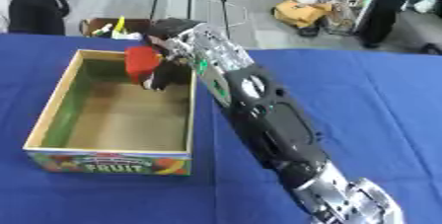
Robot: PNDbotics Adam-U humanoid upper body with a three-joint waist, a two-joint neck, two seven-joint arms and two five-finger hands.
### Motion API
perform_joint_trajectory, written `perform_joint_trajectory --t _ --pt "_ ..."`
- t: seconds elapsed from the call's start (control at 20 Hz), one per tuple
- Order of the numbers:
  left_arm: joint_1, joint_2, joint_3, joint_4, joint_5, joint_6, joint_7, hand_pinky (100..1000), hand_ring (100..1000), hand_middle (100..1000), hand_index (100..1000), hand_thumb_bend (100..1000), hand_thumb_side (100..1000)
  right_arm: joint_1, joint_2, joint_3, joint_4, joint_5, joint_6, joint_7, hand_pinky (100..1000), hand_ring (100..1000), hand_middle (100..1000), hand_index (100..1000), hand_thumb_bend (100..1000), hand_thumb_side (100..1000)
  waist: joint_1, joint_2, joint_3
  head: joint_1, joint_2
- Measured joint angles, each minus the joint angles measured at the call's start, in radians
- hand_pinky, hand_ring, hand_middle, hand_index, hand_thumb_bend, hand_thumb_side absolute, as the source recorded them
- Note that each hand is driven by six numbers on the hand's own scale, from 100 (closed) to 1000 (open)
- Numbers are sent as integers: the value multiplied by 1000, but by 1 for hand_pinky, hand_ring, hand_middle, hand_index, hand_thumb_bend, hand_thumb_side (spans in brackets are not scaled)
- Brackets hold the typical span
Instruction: Pick up objects on the table and place them in the box.
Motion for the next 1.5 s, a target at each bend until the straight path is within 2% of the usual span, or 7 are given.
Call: perform_joint_trajectory --t 0.45,0.8,1.05,1.25,1.45,1.5 --pt "-1 0 0 0 1 1 -1 461 650 602 629 100 927 6 27 11 22 18 -8 -4 391 608 381 437 100 441 -6 0 7 -5 0" --pt "-8 0 0 0 3 1 -1 461 651 602 629 100 927 17 48 33 48 31 -42 9 402 622 392 443 100 437 -12 4 13 -13 0" --pt "-9 0 0 0 4 1 -1 462 651 602 628 100 926 27 58 43 54 23 -61 25 427 652 446 493 100 481 -13 6 13 -15 0" --pt "-9 0 0 0 4 1 -1 462 651 602 628 100 926 27 58 45 54 12 -71 36 474 716 549 583 100 515 -13 6 13 -15 0" --pt "-9 0 0 0 4 1 -1 462 651 602 628 100 927 27 58 51 51 -2 -90 60 589 806 746 716 100 590 -13 6 13 -20 0" --pt "-9 -1 0 0 4 1 -1 463 651 602 628 100 927 27 58 51 48 -5 -97 69 613 828 779 747 165 608 -13 6 13 -20 0"
